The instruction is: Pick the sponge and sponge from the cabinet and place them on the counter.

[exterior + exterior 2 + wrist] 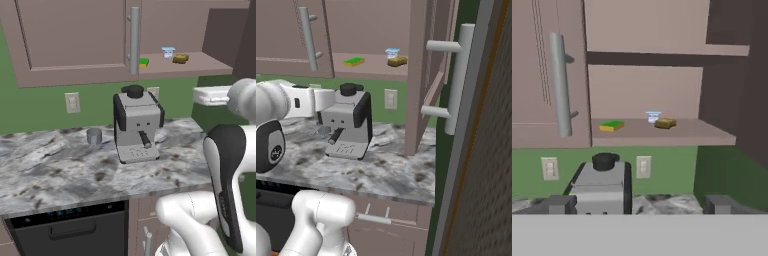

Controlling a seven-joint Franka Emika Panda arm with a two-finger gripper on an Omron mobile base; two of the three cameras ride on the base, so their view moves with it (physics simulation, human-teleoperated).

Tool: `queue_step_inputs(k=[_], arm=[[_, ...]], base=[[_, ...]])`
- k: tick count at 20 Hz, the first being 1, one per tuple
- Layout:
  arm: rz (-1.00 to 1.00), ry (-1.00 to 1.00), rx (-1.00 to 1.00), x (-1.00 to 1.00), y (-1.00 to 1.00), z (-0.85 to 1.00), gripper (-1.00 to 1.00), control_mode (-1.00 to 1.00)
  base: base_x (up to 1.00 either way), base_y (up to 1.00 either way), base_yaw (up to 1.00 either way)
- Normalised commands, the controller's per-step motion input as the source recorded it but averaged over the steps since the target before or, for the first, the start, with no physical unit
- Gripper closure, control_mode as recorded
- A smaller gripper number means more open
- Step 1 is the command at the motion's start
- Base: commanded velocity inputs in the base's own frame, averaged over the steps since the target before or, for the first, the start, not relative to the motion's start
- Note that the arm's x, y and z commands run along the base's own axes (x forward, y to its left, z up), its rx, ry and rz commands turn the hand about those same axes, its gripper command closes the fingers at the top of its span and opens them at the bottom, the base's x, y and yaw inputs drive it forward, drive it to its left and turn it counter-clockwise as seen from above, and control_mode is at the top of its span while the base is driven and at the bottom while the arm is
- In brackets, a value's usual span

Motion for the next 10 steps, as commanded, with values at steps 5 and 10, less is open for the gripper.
queue_step_inputs(k=[5, 10], arm=[[0.2, 0.0, 0.14, 0.0, 0.3, 0.0, -1.0, -1.0], [0.19, -0.02, 0.11, 0.0, 0.24, 0.0, -1.0, -1.0]], base=[[0.0, 0.0, 0.0], [0.0, 0.0, 0.0]])
